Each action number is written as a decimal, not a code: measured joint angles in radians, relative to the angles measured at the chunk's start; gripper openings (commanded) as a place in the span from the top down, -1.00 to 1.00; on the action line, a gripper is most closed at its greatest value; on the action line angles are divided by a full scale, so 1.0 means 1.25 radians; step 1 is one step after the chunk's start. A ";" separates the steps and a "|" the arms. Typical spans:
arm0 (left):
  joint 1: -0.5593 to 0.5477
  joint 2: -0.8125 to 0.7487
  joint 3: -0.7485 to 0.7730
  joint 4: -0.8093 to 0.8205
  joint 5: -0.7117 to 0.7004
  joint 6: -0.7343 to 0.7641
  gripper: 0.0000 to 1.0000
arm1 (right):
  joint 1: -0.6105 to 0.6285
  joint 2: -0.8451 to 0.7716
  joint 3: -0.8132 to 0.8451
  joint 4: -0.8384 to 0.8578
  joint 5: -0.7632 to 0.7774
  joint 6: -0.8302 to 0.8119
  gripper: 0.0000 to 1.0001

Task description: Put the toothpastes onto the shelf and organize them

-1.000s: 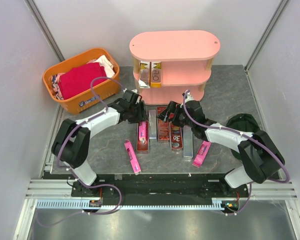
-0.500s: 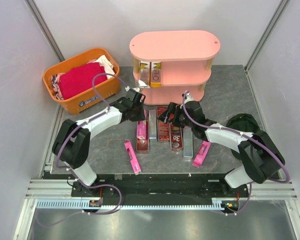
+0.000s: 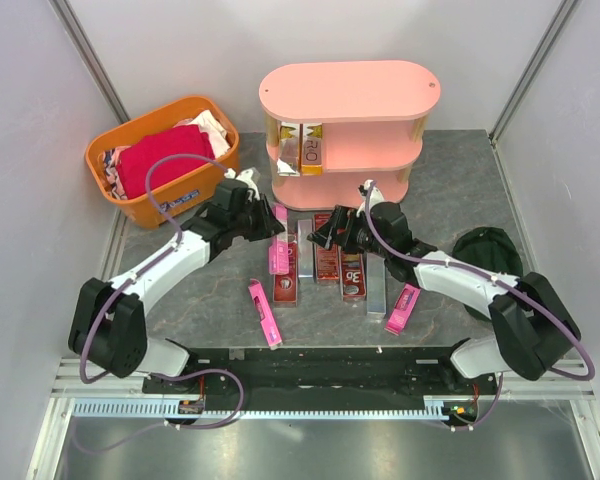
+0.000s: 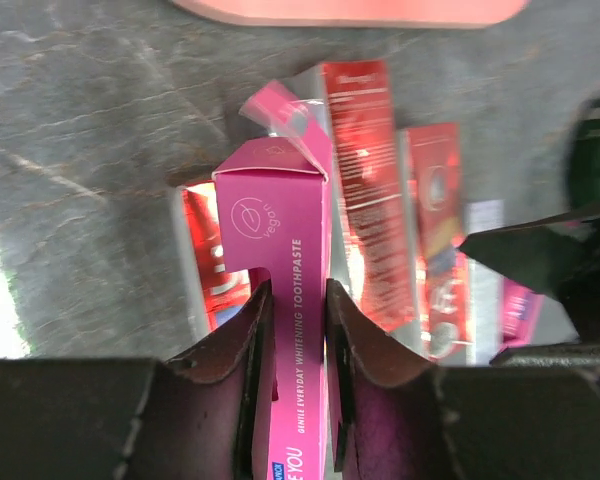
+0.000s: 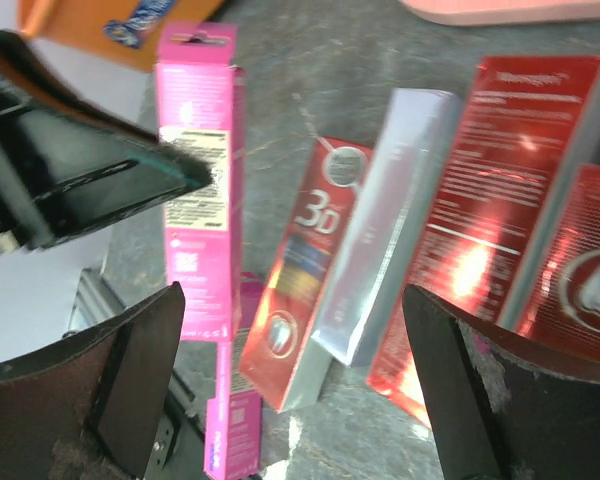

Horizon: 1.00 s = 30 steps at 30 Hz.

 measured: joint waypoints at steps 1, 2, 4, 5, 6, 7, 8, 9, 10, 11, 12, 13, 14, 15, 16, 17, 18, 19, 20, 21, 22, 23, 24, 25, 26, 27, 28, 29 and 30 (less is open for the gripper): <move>0.016 -0.010 -0.016 0.024 0.031 -0.006 0.50 | 0.001 -0.008 -0.001 0.006 -0.010 -0.002 -0.96; 0.036 -0.022 -0.041 0.060 0.075 -0.015 0.53 | 0.003 -0.015 -0.004 0.017 -0.019 -0.005 -0.96; 0.069 -0.044 -0.083 0.117 0.139 -0.037 0.55 | 0.005 -0.029 -0.013 0.040 -0.043 -0.008 -0.96; 0.086 -0.056 -0.105 0.151 0.174 -0.051 0.56 | 0.005 -0.035 -0.020 0.053 -0.057 -0.009 -0.96; 0.102 -0.067 -0.126 0.187 0.209 -0.068 0.56 | 0.006 -0.041 -0.025 0.065 -0.071 -0.010 -0.96; 0.117 -0.076 -0.144 0.221 0.240 -0.085 0.56 | 0.009 -0.045 -0.030 0.074 -0.085 -0.013 -0.96; 0.131 -0.084 -0.160 0.260 0.272 -0.103 0.57 | 0.011 -0.049 -0.032 0.082 -0.099 -0.017 -0.96; 0.144 -0.091 -0.175 0.302 0.304 -0.126 0.57 | 0.014 -0.050 -0.033 0.089 -0.107 -0.022 -0.96; 0.153 -0.096 -0.185 0.335 0.328 -0.146 0.57 | 0.019 -0.052 -0.033 0.096 -0.119 -0.027 -0.96; 0.164 -0.100 -0.197 0.387 0.358 -0.174 0.59 | 0.027 -0.053 -0.033 0.101 -0.128 -0.032 -0.96; 0.171 -0.102 -0.208 0.441 0.386 -0.206 0.59 | 0.035 -0.055 -0.032 0.106 -0.137 -0.037 -0.96; 0.175 -0.102 -0.216 0.480 0.403 -0.229 0.59 | 0.045 -0.057 -0.033 0.110 -0.147 -0.041 -0.96; 0.177 -0.102 -0.224 0.525 0.422 -0.257 0.60 | 0.056 -0.058 -0.033 0.115 -0.154 -0.043 -0.96; 0.179 -0.102 -0.230 0.566 0.440 -0.284 0.60 | 0.065 -0.059 -0.033 0.120 -0.159 -0.043 -0.96; 0.179 -0.102 -0.235 0.602 0.456 -0.308 0.60 | 0.079 -0.059 -0.033 0.130 -0.164 -0.042 -0.92; 0.179 -0.102 -0.238 0.638 0.468 -0.331 0.60 | 0.090 -0.059 -0.033 0.139 -0.168 -0.041 -0.91; 0.179 -0.102 -0.239 0.666 0.478 -0.350 0.61 | 0.100 -0.059 -0.033 0.150 -0.171 -0.034 -0.87; 0.179 -0.102 -0.239 0.685 0.484 -0.362 0.61 | 0.109 -0.059 -0.035 0.168 -0.174 -0.023 -0.85; 0.179 -0.102 -0.239 0.708 0.493 -0.377 0.62 | 0.114 -0.059 -0.039 0.187 -0.176 -0.013 -0.83; 0.179 -0.102 -0.239 0.728 0.500 -0.393 0.61 | 0.117 -0.059 -0.049 0.220 -0.176 0.004 -0.76; 0.179 -0.101 -0.239 0.744 0.504 -0.402 0.62 | 0.117 -0.059 -0.054 0.233 -0.175 0.012 -0.69; 0.179 -0.101 -0.240 0.761 0.512 -0.414 0.63 | 0.117 -0.058 -0.062 0.252 -0.175 0.027 -0.63; 0.179 -0.100 -0.240 0.775 0.517 -0.424 0.62 | 0.117 -0.056 -0.070 0.271 -0.172 0.041 -0.51; 0.179 -0.100 -0.241 0.788 0.520 -0.434 0.63 | 0.116 -0.053 -0.075 0.290 -0.172 0.054 -0.47; 0.179 -0.099 -0.241 0.801 0.526 -0.443 0.63 | 0.116 -0.048 -0.078 0.308 -0.171 0.066 -0.46; 0.179 -0.097 -0.241 0.811 0.531 -0.451 0.63 | 0.116 -0.042 -0.080 0.324 -0.169 0.079 -0.43; 0.179 -0.096 -0.242 0.820 0.533 -0.457 0.63 | 0.116 -0.037 -0.080 0.340 -0.169 0.090 -0.40; 0.179 -0.093 -0.242 0.828 0.536 -0.464 0.63 | 0.116 -0.032 -0.080 0.355 -0.168 0.102 -0.32; 0.179 -0.092 -0.243 0.837 0.537 -0.471 0.63 | 0.116 -0.029 -0.080 0.367 -0.168 0.110 -0.27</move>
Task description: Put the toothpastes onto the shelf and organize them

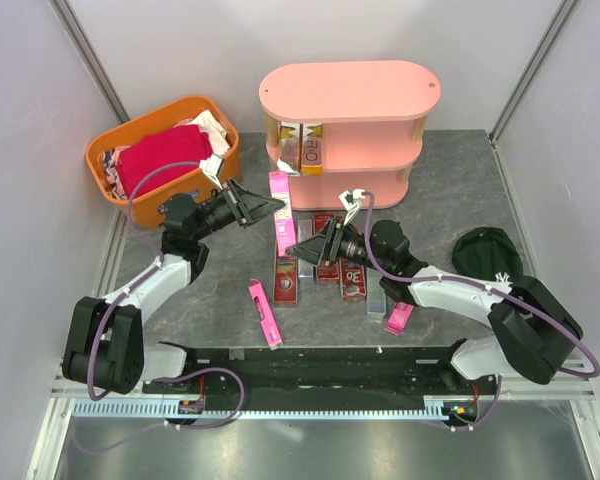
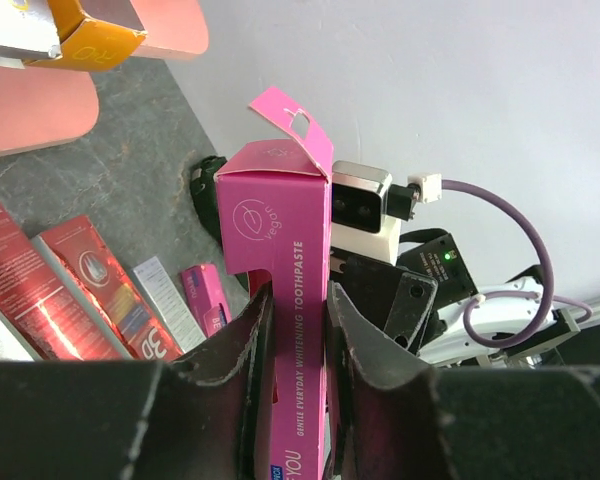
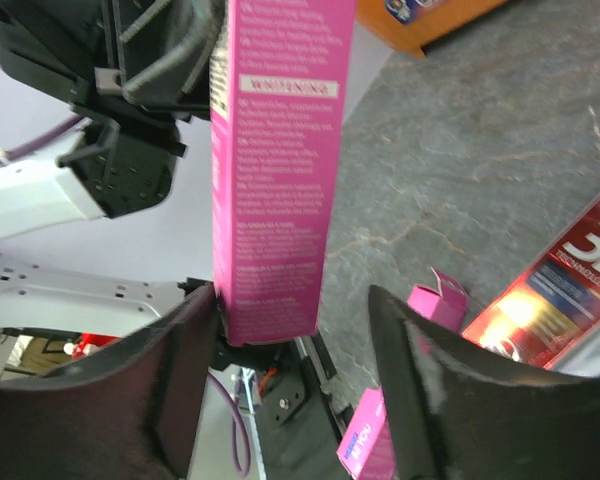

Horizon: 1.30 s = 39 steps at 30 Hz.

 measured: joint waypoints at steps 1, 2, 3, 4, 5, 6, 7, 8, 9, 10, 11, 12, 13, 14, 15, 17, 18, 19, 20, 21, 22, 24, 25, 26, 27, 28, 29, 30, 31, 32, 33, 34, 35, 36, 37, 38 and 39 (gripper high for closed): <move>0.000 0.001 -0.003 0.009 0.001 -0.006 0.63 | 0.000 0.004 0.000 0.014 -0.001 0.010 -0.22; 0.000 0.001 -0.005 0.013 0.002 -0.011 0.63 | 0.000 0.008 0.000 0.029 -0.001 0.018 -0.07; 0.001 0.001 -0.009 0.019 0.003 -0.016 0.63 | 0.000 0.012 0.000 0.043 -0.002 0.026 0.00; 0.001 0.001 -0.012 0.022 0.003 -0.020 0.63 | 0.000 0.016 0.000 0.056 -0.005 0.033 0.08; 0.001 0.001 -0.013 0.023 0.003 -0.022 0.63 | 0.000 0.018 0.000 0.064 -0.007 0.039 0.26; 0.001 0.002 -0.013 0.027 0.003 -0.024 0.63 | 0.000 0.021 0.000 0.075 -0.011 0.048 0.35; 0.001 0.002 -0.013 0.029 0.004 -0.026 0.63 | 0.000 0.023 0.000 0.080 -0.013 0.054 0.41; 0.001 0.002 -0.013 0.037 0.005 -0.027 0.62 | 0.000 0.024 0.000 0.081 -0.015 0.063 0.53; 0.001 0.002 -0.013 0.039 0.005 -0.027 0.60 | 0.000 0.025 0.000 0.085 -0.019 0.065 0.58; 0.001 0.002 -0.013 0.043 0.005 -0.028 0.54 | -0.001 0.025 0.000 0.088 -0.020 0.069 0.61; 0.001 0.002 -0.013 0.046 0.005 -0.029 0.47 | 0.000 0.025 0.000 0.090 -0.021 0.071 0.65; 0.001 0.002 -0.013 0.048 0.005 -0.029 0.35 | 0.000 0.025 0.000 0.089 -0.021 0.071 0.66; 0.001 0.002 -0.013 0.049 0.005 -0.029 0.04 | -0.001 0.025 0.000 0.088 -0.021 0.071 0.67; 0.001 0.002 -0.013 0.048 0.005 -0.029 -0.12 | 0.000 0.024 0.000 0.085 -0.020 0.070 0.70; 0.001 0.002 -0.013 0.046 0.005 -0.029 -0.34 | 0.000 0.021 0.001 0.077 -0.019 0.067 0.70; 0.001 0.002 -0.013 0.039 0.002 -0.029 -0.48 | 0.000 0.016 0.001 0.050 -0.013 0.063 0.74; 0.001 0.002 -0.013 0.027 0.002 -0.028 -0.72 | 0.000 0.015 0.002 0.035 -0.009 0.060 0.75; 0.001 0.002 -0.013 0.012 0.002 -0.023 -0.77 | 0.000 0.013 0.002 0.020 -0.006 0.057 0.76; 0.001 0.002 -0.013 -0.009 -0.001 -0.014 -0.79 | 0.000 0.012 0.002 0.002 -0.003 0.054 0.77; 0.001 0.001 -0.011 -0.042 -0.006 -0.005 -0.81 | 0.000 0.010 0.004 -0.014 0.001 0.051 0.77; 0.001 -0.002 -0.007 -0.082 -0.016 0.009 -0.81 | 0.000 0.008 0.007 -0.034 0.008 0.045 0.78; 0.002 -0.012 0.004 -0.176 -0.053 0.049 -0.83 | -0.002 0.004 0.016 -0.068 0.018 0.037 0.78; 0.002 -0.023 0.009 -0.226 -0.077 0.072 -0.84 | -0.004 0.002 0.022 -0.085 0.024 0.034 0.79; 0.002 -0.039 0.015 -0.276 -0.102 0.098 -0.84 | -0.007 -0.003 0.026 -0.098 0.030 0.031 0.79; 0.002 -0.056 0.020 -0.323 -0.129 0.124 -0.85 | -0.012 -0.007 0.028 -0.108 0.033 0.030 0.79; 0.002 -0.075 0.028 -0.368 -0.157 0.149 -0.85 | -0.018 -0.011 0.030 -0.114 0.033 0.028 0.79; 0.002 -0.090 0.034 -0.403 -0.178 0.167 -0.85 | -0.024 -0.014 0.032 -0.122 0.033 0.027 0.79; 0.002 -0.108 0.043 -0.442 -0.204 0.191 -0.86 | -0.034 -0.018 0.035 -0.129 0.032 0.026 0.79; 0.002 -0.124 0.052 -0.475 -0.228 0.212 -0.86 | -0.044 -0.022 0.038 -0.138 0.032 0.024 0.80; 0.002 -0.137 0.060 -0.502 -0.246 0.231 -0.86 | -0.056 -0.024 0.042 -0.145 0.029 0.023 0.80; 0.002 -0.147 0.066 -0.523 -0.261 0.246 -0.86 | -0.070 -0.026 0.046 -0.147 0.024 0.024 0.79; 0.002 -0.153 0.071 -0.539 -0.274 0.258 -0.86 | -0.085 -0.026 0.050 -0.149 0.020 0.024 0.79; 0.002 -0.156 0.074 -0.551 -0.285 0.269 -0.86 | -0.101 -0.026 0.055 -0.151 0.015 0.025 0.80; 0.003 -0.156 0.075 -0.563 -0.293 0.276 -0.86 | -0.116 -0.026 0.059 -0.154 0.008 0.025 0.80; 0.003 -0.156 0.075 -0.573 -0.299 0.282 -0.86 | -0.130 -0.026 0.064 -0.156 0.002 0.026 0.80; 0.003 -0.154 0.075 -0.583 -0.300 0.285 -0.86 | -0.141 -0.026 0.070 -0.160 -0.004 0.028 0.80; 0.004 -0.151 0.075 -0.593 -0.302 0.289 -0.86 | -0.160 -0.026 0.081 -0.164 -0.012 0.030 0.80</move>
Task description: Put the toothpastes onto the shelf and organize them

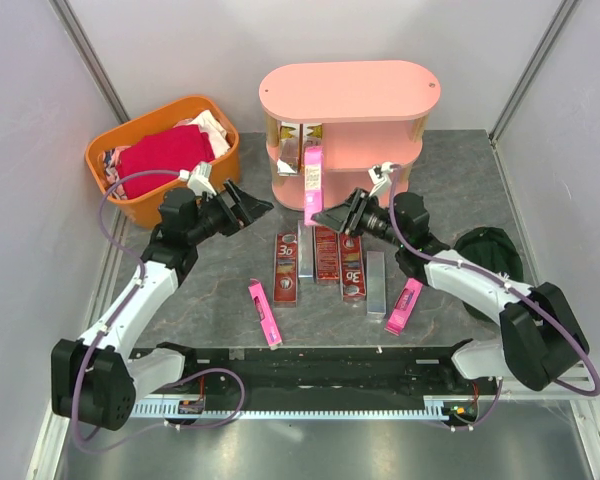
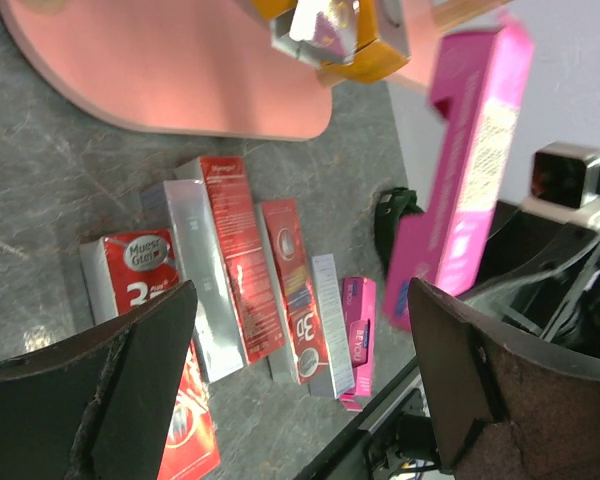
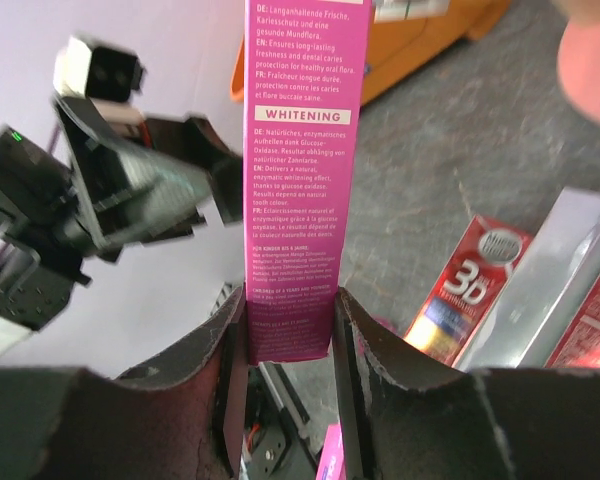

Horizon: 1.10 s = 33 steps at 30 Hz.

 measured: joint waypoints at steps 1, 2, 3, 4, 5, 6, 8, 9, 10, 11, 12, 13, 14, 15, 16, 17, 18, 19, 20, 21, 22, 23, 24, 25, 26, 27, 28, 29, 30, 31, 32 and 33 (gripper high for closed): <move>0.001 0.002 0.000 -0.006 0.000 0.001 -0.86 | -0.009 0.000 0.008 -0.003 -0.004 0.001 0.80; 0.001 0.006 0.000 -0.013 0.000 0.002 -0.86 | -0.023 0.000 0.020 -0.009 -0.009 0.001 0.80; 0.001 0.010 0.000 -0.016 0.001 0.002 -0.86 | -0.037 0.002 0.034 -0.014 -0.015 0.001 0.80; 0.001 0.014 0.000 -0.019 0.001 0.002 -0.86 | -0.048 0.004 0.047 -0.015 -0.020 0.001 0.80; 0.001 0.018 0.000 -0.020 0.002 0.002 -0.86 | -0.058 0.007 0.057 -0.017 -0.023 0.001 0.80; 0.001 0.022 0.000 -0.022 0.003 0.002 -0.86 | -0.069 0.011 0.070 -0.020 -0.028 0.001 0.81; 0.001 0.027 0.000 -0.022 0.005 0.002 -0.86 | -0.090 0.023 0.093 -0.020 -0.037 0.001 0.80; 0.001 0.028 0.000 -0.022 0.005 0.002 -0.86 | -0.099 0.030 0.101 -0.021 -0.039 0.001 0.81; 0.001 0.029 0.000 -0.022 0.005 0.002 -0.86 | -0.112 0.039 0.112 -0.023 -0.042 0.001 0.80; 0.001 0.030 0.000 -0.022 0.005 0.002 -0.86 | -0.124 0.049 0.121 -0.026 -0.043 0.000 0.80; 0.001 0.031 0.000 -0.022 0.006 0.002 -0.86 | -0.132 0.058 0.127 -0.027 -0.044 0.000 0.80; 0.001 0.032 0.000 -0.022 0.006 0.002 -0.86 | -0.143 0.073 0.137 -0.027 -0.046 0.000 0.80; 0.001 0.034 0.000 -0.022 0.007 0.002 -0.86 | -0.150 0.085 0.143 -0.027 -0.046 0.000 0.80; 0.001 0.036 0.000 -0.022 0.009 0.002 -0.86 | -0.160 0.099 0.150 -0.029 -0.048 0.000 0.80; 0.001 0.038 0.000 -0.022 0.010 0.002 -0.86 | -0.168 0.115 0.157 -0.030 -0.050 0.000 0.80; 0.001 0.041 0.000 -0.022 0.012 0.002 -0.86 | -0.175 0.131 0.164 -0.032 -0.052 0.000 0.80; 0.001 0.044 0.000 -0.022 0.012 0.002 -0.86 | -0.180 0.145 0.170 -0.033 -0.054 0.001 0.80; 0.001 0.047 0.000 -0.022 0.013 0.002 -0.86 | -0.186 0.161 0.178 -0.035 -0.056 0.001 0.79; 0.001 0.050 0.000 -0.022 0.014 0.002 -0.86 | -0.190 0.176 0.187 -0.038 -0.057 0.001 0.79; 0.001 0.053 0.000 -0.022 0.017 0.002 -0.86 | -0.193 0.189 0.197 -0.044 -0.059 0.000 0.79; 0.001 0.054 0.000 -0.022 0.019 0.002 -0.86 | -0.196 0.200 0.207 -0.050 -0.058 -0.001 0.79; 0.001 0.055 0.000 -0.022 0.023 0.002 -0.85 | -0.199 0.211 0.220 -0.056 -0.059 -0.002 0.79; 0.001 0.056 0.000 -0.021 0.026 0.002 -0.85 | -0.201 0.221 0.233 -0.063 -0.059 -0.003 0.79; 0.001 0.056 0.000 -0.021 0.027 0.002 -0.85 | -0.203 0.232 0.249 -0.070 -0.059 -0.005 0.78; 0.001 0.057 -0.001 -0.021 0.027 0.002 -0.85 | -0.204 0.244 0.269 -0.079 -0.060 -0.008 0.78; 0.001 0.057 -0.002 -0.020 0.027 0.002 -0.85 | -0.204 0.254 0.283 -0.081 -0.062 -0.009 0.77; 0.001 0.057 -0.004 -0.018 0.028 0.002 -0.84 | -0.205 0.266 0.301 -0.086 -0.062 -0.012 0.77; 0.001 0.057 -0.008 -0.016 0.029 0.002 -0.84 | -0.206 0.276 0.315 -0.090 -0.063 -0.013 0.75; 0.001 0.058 -0.009 -0.016 0.030 0.002 -0.84 | -0.206 0.285 0.328 -0.092 -0.063 -0.014 0.74; 0.001 0.060 -0.011 -0.014 0.032 0.002 -0.84 | -0.206 0.295 0.339 -0.096 -0.063 -0.014 0.74; 0.001 0.061 -0.013 -0.012 0.033 0.002 -0.84 | -0.206 0.300 0.344 -0.099 -0.063 -0.014 0.71; 0.001 0.062 -0.014 -0.010 0.033 0.002 -0.84 | -0.206 0.313 0.353 -0.104 -0.063 -0.014 0.71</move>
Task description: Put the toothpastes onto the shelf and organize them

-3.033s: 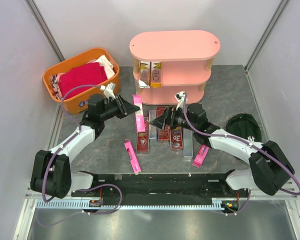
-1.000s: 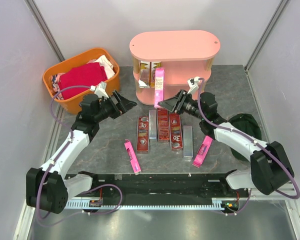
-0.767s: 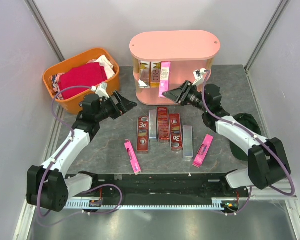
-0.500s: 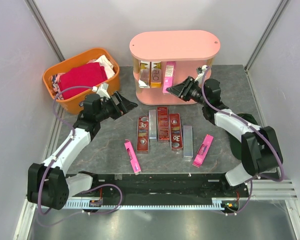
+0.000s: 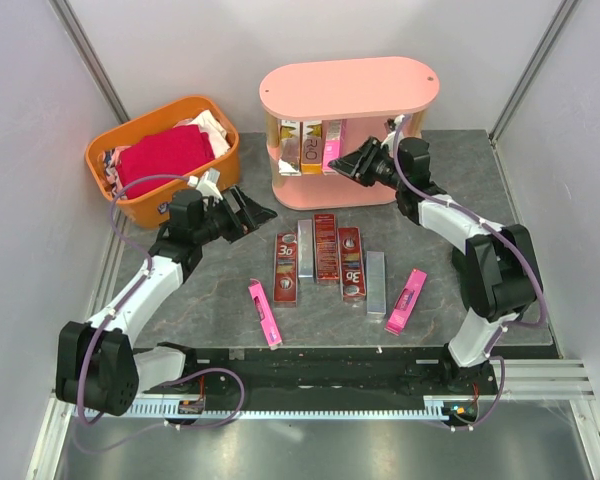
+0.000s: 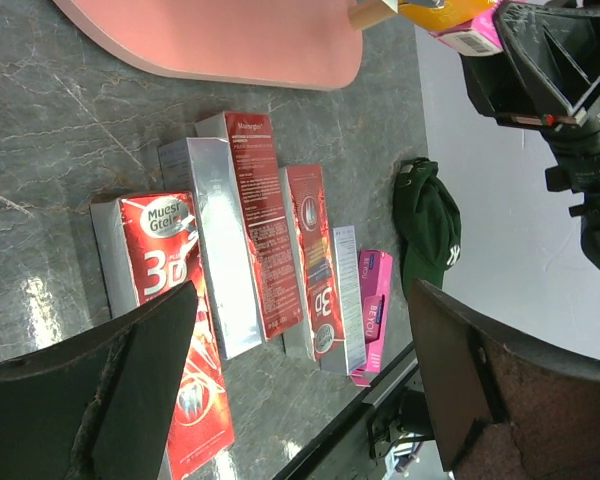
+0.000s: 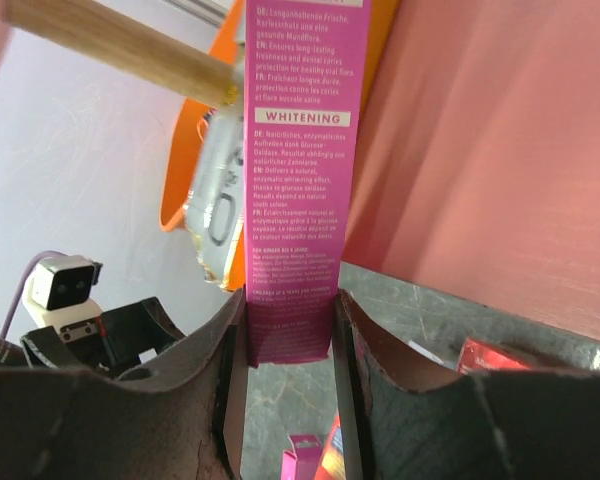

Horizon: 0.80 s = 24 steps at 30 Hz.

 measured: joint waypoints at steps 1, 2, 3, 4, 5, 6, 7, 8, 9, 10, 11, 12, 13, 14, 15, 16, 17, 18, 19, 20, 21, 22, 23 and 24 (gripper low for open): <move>0.000 0.001 -0.002 0.001 0.002 0.000 -0.84 | 0.000 0.007 0.004 -0.003 0.000 0.000 0.70; 0.000 0.002 -0.003 0.002 0.003 0.000 -0.84 | -0.001 0.014 0.007 -0.004 0.000 -0.001 0.68; 0.000 0.002 -0.004 0.002 0.006 0.000 -0.84 | -0.001 0.020 0.009 -0.003 0.000 0.000 0.68; 0.000 0.004 -0.004 0.004 0.010 0.000 -0.83 | -0.002 0.024 0.011 0.002 -0.003 0.000 0.68; 0.000 0.006 -0.005 0.005 0.014 0.000 -0.83 | -0.003 0.026 0.015 0.001 -0.004 0.002 0.67; 0.000 0.009 -0.005 0.006 0.016 -0.001 -0.83 | -0.003 0.027 0.017 0.002 -0.001 0.002 0.66; 0.000 0.010 -0.005 0.007 0.017 -0.001 -0.83 | -0.003 0.027 0.018 0.002 -0.001 0.003 0.64; 0.000 0.011 -0.006 0.006 0.018 -0.001 -0.83 | -0.003 0.027 0.018 0.002 0.000 0.003 0.62; 0.000 0.012 -0.007 0.007 0.019 -0.001 -0.83 | -0.003 0.027 0.018 0.002 0.001 0.004 0.61; 0.000 0.012 -0.007 0.006 0.020 -0.001 -0.83 | -0.003 0.027 0.018 0.002 0.002 0.003 0.58; 0.000 0.014 -0.007 0.007 0.021 -0.001 -0.84 | -0.003 0.027 0.018 0.002 0.003 0.004 0.56; 0.000 0.016 -0.007 0.008 0.022 -0.001 -0.83 | -0.003 0.027 0.018 0.002 0.003 0.005 0.53; 0.000 0.019 -0.007 0.010 0.024 -0.001 -0.84 | -0.003 0.027 0.018 0.002 0.004 0.007 0.38; 0.000 0.023 -0.007 0.013 0.028 -0.001 -0.83 | -0.003 0.027 0.018 0.002 0.004 0.008 0.27; 0.000 0.026 -0.007 0.015 0.031 -0.001 -0.83 | -0.003 0.027 0.018 0.002 0.005 0.009 0.17; 0.000 0.030 -0.007 0.017 0.035 -0.001 -0.83 | -0.003 0.028 0.018 0.004 0.006 0.012 0.03; 0.000 0.033 -0.007 0.019 0.036 -0.001 -0.84 | -0.003 0.029 0.018 0.007 0.006 0.015 -0.02; 0.000 0.035 -0.007 0.020 0.038 -0.001 -0.84 | -0.003 0.031 0.018 0.010 0.006 0.018 -0.07; -0.001 0.036 -0.007 0.020 0.038 -0.001 -0.83 | -0.003 0.032 0.018 0.014 0.008 0.021 -0.15; -0.001 0.037 -0.007 0.021 0.039 -0.001 -0.83 | -0.003 0.032 0.018 0.019 0.009 0.025 -0.18; -0.001 0.037 -0.007 0.022 0.041 -0.001 -0.84 | -0.003 0.033 0.018 0.022 0.013 0.028 -0.21; -0.001 0.037 -0.007 0.023 0.041 -0.001 -0.84 | -0.003 0.033 0.018 0.024 0.015 0.031 -0.23; -0.001 0.037 -0.007 0.025 0.041 -0.001 -0.83 | -0.003 0.033 0.018 0.026 0.017 0.034 -0.25; -0.001 0.037 -0.007 0.024 0.041 -0.001 -0.84 | -0.003 0.033 0.018 0.027 0.019 0.037 -0.27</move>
